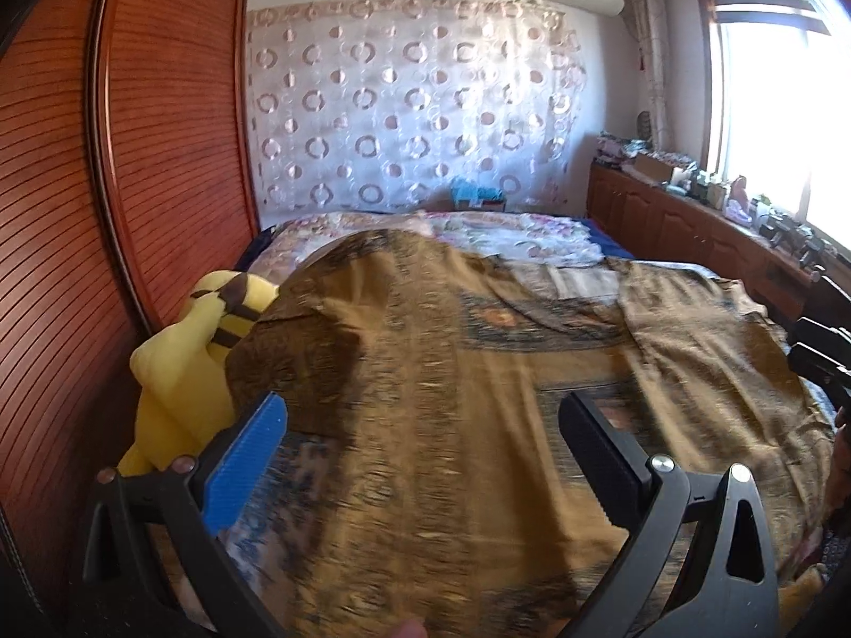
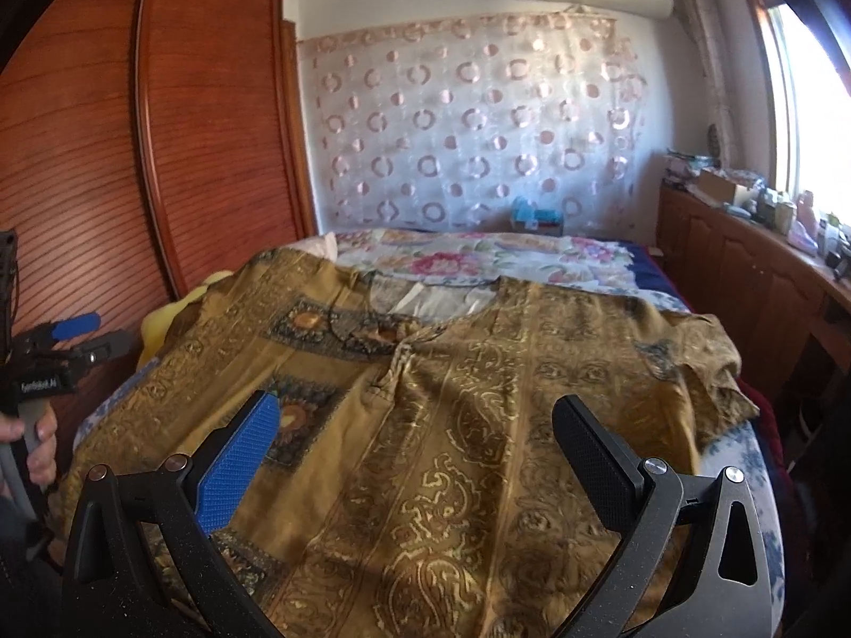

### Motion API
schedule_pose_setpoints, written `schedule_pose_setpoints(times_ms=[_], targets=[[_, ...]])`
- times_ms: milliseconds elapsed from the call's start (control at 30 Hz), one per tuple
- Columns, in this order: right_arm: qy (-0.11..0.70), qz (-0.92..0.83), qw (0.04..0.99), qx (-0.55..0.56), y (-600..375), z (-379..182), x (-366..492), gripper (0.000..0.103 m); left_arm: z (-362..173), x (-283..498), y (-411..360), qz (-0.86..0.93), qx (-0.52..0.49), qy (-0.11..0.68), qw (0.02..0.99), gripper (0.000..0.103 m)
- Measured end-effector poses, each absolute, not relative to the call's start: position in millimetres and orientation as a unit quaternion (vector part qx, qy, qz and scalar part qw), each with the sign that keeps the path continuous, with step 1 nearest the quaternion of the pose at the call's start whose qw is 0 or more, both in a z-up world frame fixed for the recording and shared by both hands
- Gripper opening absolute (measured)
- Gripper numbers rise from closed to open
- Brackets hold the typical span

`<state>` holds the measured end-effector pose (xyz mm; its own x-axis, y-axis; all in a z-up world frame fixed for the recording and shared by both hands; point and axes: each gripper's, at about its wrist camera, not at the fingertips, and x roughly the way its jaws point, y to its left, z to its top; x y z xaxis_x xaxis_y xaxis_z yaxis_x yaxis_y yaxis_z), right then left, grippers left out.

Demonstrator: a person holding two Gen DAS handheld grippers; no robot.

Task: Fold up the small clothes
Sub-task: 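Grasp the shirt's side edge with the left tool and fold it inward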

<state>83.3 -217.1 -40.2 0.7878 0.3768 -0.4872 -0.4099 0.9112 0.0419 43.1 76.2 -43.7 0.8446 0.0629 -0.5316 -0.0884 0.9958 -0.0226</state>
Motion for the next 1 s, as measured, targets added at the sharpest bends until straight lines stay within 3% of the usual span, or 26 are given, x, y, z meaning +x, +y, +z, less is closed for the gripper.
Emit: schedule_pose_setpoints(times_ms=[367,567,733,833,867,1000], targets=[[0.291,0.244,0.923,-0.065,-189,-70,125,0.103,-72,82,152,0.058,-0.056,0.322,0.943,0.103],[0.314,0.243,0.915,-0.073,-185,-83,125,0.103,-80,92,183,0.05,-0.076,0.343,0.935,0.097],[0.32,0.244,0.912,-0.076,-183,-89,124,0.103,-99,113,204,0.036,-0.1,0.384,0.917,0.087],[0.326,0.243,0.911,-0.073,-184,-90,124,0.103,-117,128,213,0.019,-0.117,0.421,0.899,0.076],[0.328,0.243,0.91,-0.071,-185,-90,125,0.103,-121,131,213,0.017,-0.114,0.429,0.896,0.067],[0.336,0.235,0.91,-0.067,-186,-91,129,0.103,-122,135,210,-0.001,-0.115,0.436,0.893,0.048]])
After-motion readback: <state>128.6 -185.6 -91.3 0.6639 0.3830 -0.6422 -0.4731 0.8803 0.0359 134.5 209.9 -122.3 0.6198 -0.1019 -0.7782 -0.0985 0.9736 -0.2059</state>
